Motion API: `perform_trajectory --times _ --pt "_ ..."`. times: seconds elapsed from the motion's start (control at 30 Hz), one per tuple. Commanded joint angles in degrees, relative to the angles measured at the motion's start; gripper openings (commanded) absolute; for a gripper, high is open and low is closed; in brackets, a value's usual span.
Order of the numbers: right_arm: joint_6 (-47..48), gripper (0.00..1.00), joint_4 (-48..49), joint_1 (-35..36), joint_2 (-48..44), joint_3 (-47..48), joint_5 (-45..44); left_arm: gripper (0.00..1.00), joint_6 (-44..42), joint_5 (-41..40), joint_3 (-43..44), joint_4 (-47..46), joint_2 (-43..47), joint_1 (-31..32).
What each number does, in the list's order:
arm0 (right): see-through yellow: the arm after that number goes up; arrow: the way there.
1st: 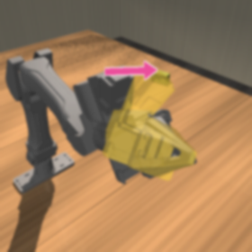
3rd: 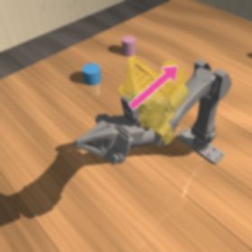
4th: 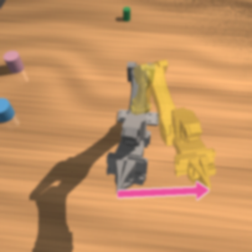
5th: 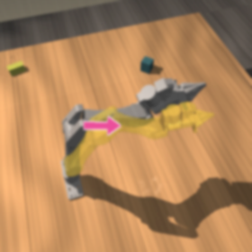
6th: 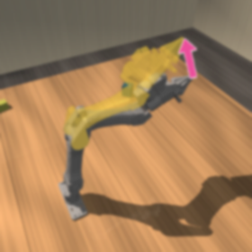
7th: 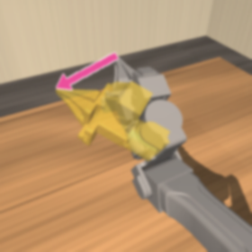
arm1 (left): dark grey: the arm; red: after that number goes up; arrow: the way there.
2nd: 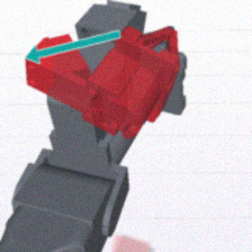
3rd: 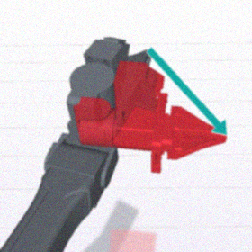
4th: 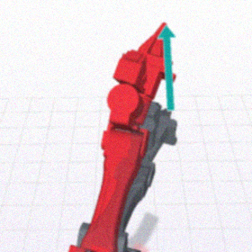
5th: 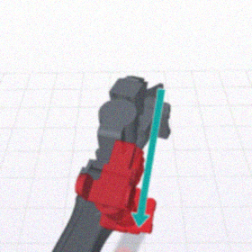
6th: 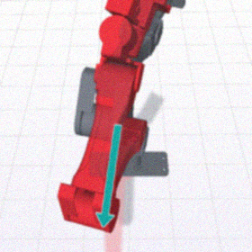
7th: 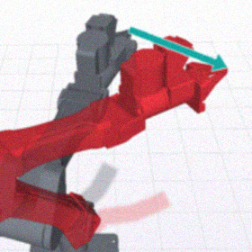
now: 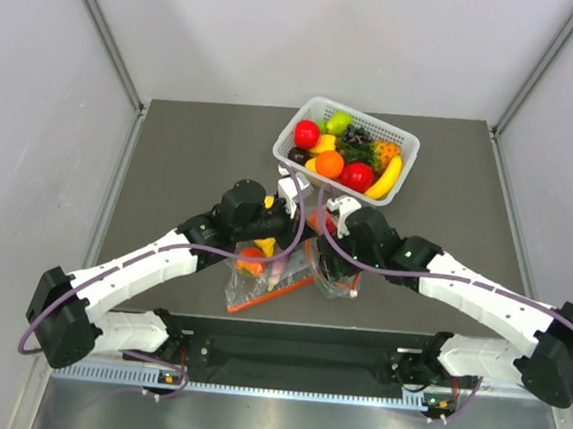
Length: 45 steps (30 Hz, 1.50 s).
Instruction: Open the zip-top bag and remove the fake food
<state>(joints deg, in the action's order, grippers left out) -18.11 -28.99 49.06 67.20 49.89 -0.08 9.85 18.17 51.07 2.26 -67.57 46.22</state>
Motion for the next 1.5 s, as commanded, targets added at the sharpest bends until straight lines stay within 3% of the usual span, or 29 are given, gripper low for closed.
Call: perform_trajectory --times 0.0,0.13,0.33,0.77,1.3,1.47 --pt "-0.53 0.71 -0.89 3.94 -0.4 2.76 -3.8 0.0 -1.06 1.25 0.7 -5.07 -0.54 0.63" --pt "-0.17 0.71 2.18 4.03 0.56 2.67 -0.72 0.0 -0.88 1.25 0.79 -5.43 -0.98 1.59" --pt "0.27 0.71 -1.06 4.03 6.54 3.73 -1.68 0.0 -1.23 0.99 0.7 -5.34 -0.55 2.39" --pt "-3.86 0.72 -8.01 4.38 5.84 1.79 -11.7 0.0 -1.76 -0.16 -0.44 -5.25 0.86 2.91" --pt "-9.84 0.75 3.85 4.99 10.67 -5.58 -8.19 0.0 -2.46 0.11 -0.53 -5.16 0.6 3.09" --pt "-12.04 0.78 11.67 4.99 11.55 -10.15 -6.96 0.0 -2.55 0.37 -0.71 -5.08 0.69 3.09"
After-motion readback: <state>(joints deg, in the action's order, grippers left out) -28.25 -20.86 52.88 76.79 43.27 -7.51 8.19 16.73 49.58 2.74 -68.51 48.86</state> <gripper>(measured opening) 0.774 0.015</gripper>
